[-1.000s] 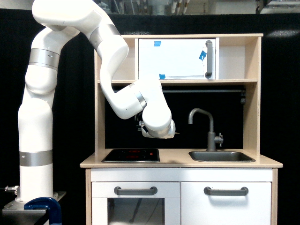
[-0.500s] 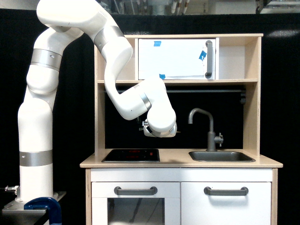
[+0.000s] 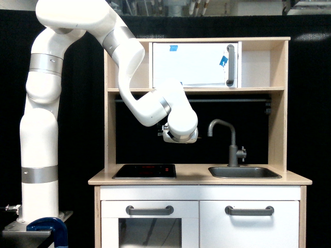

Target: Turn on the faucet

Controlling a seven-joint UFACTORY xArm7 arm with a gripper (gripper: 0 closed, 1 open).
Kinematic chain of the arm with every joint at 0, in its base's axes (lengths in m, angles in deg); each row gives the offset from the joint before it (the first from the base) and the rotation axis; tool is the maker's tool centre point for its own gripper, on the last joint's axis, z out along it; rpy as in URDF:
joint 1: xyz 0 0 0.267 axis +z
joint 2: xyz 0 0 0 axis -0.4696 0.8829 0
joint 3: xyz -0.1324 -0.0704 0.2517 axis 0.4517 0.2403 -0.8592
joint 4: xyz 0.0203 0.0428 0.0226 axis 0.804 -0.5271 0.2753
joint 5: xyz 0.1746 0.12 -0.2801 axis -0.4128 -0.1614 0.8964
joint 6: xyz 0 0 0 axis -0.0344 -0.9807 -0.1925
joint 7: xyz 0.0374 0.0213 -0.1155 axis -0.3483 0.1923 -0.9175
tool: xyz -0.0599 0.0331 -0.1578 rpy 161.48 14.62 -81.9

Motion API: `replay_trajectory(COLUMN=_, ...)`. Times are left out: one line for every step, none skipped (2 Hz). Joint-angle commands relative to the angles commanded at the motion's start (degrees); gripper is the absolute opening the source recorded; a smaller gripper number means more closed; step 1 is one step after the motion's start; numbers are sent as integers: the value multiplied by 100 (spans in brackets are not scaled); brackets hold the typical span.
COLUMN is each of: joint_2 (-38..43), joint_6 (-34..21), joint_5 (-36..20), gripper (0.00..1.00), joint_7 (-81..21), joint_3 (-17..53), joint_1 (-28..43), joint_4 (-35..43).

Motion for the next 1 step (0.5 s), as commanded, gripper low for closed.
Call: replay_trajectory(joint_2=-256, joint_6=605, joint_5=-473, gripper=100, joint_7=572, joint_3=-683, joint_1=182, joint_4=213)
